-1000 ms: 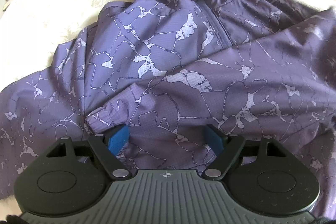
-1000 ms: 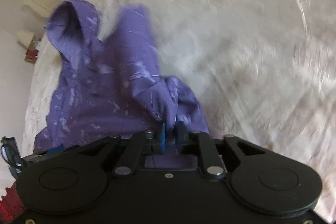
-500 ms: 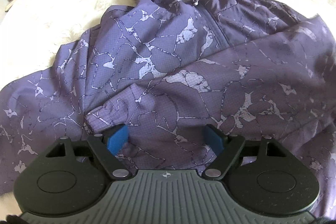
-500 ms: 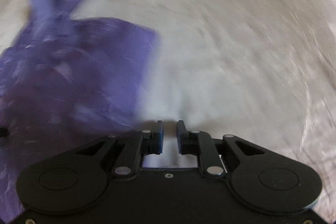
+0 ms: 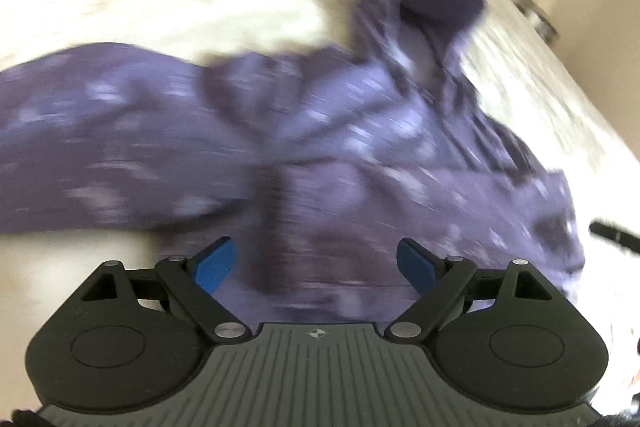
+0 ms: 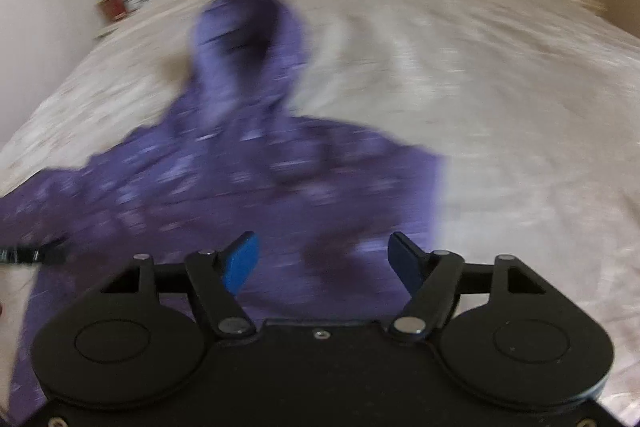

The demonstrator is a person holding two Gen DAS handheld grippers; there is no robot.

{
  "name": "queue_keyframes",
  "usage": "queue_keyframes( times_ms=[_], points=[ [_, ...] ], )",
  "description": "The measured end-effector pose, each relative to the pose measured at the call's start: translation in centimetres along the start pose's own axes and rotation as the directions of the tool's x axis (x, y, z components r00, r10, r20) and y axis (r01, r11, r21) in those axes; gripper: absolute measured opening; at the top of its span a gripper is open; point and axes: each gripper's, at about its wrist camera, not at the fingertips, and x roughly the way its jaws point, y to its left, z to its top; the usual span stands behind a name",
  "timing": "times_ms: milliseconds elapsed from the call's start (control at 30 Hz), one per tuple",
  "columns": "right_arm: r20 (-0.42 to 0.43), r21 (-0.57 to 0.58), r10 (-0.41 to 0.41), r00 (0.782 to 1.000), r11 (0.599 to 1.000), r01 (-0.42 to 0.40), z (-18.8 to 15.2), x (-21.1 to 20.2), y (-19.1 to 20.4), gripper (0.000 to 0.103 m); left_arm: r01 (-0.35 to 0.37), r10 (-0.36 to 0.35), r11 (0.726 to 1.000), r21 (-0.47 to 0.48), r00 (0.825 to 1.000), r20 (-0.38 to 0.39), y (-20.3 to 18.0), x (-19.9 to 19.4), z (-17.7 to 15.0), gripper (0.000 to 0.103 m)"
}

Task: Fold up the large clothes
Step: 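Move the left gripper to the cuff of the other sleeve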

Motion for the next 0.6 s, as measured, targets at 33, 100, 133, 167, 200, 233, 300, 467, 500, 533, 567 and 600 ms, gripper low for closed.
queue_keyframes(
  times_ms=[33,100,133,167,200,233,300,467,500,533,567,600],
  points=[
    [-0.016,-0.017,0.025,1.0,1.0,-0.025,0.1,0.8,1.8,0.074,-0.016,0.017,0.999,-0.029,1.0,0.013,1.7,-0.9,0.2,0.088],
    [-0.047,-0.055,0.069,0.997,0.996,-0.072,-0.1,1.7,4.5,0.074,-0.055,0.058,0.995,-0.084,0.998,0.027,5.1,-2.3,0.6,0.088],
    [-0.058,-0.069,0.087,0.995,0.993,-0.091,-0.2,2.3,5.9,0.074,-0.078,0.082,0.99,-0.118,0.996,0.034,7.0,-3.0,0.7,0.088],
    [-0.072,-0.075,0.104,0.992,0.991,-0.11,-0.3,2.8,7.2,0.074,-0.102,0.109,0.983,-0.156,0.993,0.037,8.9,-3.6,0.9,0.088],
    [-0.084,-0.078,0.119,0.989,0.989,-0.125,-0.4,3.3,8.3,0.074,-0.128,0.139,0.972,-0.198,0.989,0.041,11.1,-4.4,1.0,0.088],
    [-0.093,-0.081,0.129,0.987,0.987,-0.137,-0.5,3.5,9.3,0.074,-0.149,0.164,0.96,-0.235,0.985,0.045,13.0,-4.8,1.1,0.088],
    [-0.104,-0.09,0.145,0.984,0.984,-0.154,-0.5,4.1,11.5,0.074,-0.184,0.211,0.934,-0.307,0.976,0.056,16.7,-6.1,1.1,0.088],
    [-0.133,-0.094,0.165,0.977,0.98,-0.178,-0.7,4.8,15.3,0.074,-0.251,0.298,0.882,-0.399,0.953,0.058,23.2,-7.4,1.5,0.088],
    [-0.138,-0.094,0.166,0.976,0.979,-0.18,-0.7,4.8,15.8,0.074,-0.256,0.305,0.875,-0.41,0.951,0.058,24.4,-7.4,1.4,0.088],
    [-0.143,-0.094,0.167,0.976,0.979,-0.181,-0.7,4.8,16.3,0.074,-0.255,0.306,0.872,-0.417,0.95,0.057,25.1,-7.2,1.4,0.088],
    [-0.149,-0.094,0.166,0.975,0.979,-0.182,-0.7,5.3,16.7,0.074,-0.25,0.301,0.872,-0.421,0.952,0.058,25.8,-7.1,1.4,0.088],
    [-0.155,-0.095,0.166,0.974,0.979,-0.182,-0.8,5.4,17.1,0.074,-0.24,0.29,0.874,-0.423,0.955,0.059,26.4,-6.8,1.4,0.088]
  ],
)
